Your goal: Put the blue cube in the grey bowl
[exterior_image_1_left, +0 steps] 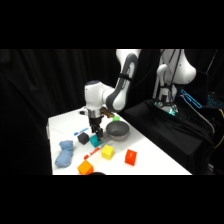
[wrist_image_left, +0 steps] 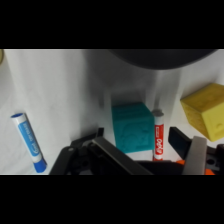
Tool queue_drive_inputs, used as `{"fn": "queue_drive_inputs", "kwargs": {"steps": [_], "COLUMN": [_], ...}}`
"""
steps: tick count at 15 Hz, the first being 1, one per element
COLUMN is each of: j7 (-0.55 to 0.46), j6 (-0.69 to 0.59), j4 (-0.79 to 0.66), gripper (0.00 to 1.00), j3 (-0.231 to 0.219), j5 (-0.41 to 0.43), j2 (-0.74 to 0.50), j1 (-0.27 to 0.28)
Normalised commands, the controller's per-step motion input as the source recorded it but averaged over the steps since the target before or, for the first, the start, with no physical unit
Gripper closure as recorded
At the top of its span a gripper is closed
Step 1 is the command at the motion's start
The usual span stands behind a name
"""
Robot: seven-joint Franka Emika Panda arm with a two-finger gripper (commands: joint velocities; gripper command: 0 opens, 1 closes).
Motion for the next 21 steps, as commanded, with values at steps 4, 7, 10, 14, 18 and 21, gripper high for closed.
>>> {"fn": "queue_drive_inputs", "kwargs": {"steps": [4, 7, 10, 14, 18, 21], "j7": [-0.2, -0.2, -0.2, -0.2, -0.16, -0.13], "j6": [0.17, 0.15, 0.14, 0.14, 0.12, 0.11], "j4": [0.1, 0.1, 0.12, 0.12, 0.13, 0.09], "gripper": [0.0, 0.0, 0.0, 0.0, 0.27, 0.53], "j3": [0.145, 0.126, 0.117, 0.103, 0.06, 0.026], "j5": [0.193, 0.184, 0.172, 0.144, 0.091, 0.063], "j2": [0.1, 0.12, 0.15, 0.13, 0.09, 0.05], "j1": [-0.134, -0.12, -0.115, -0.097, -0.055, -0.034]}}
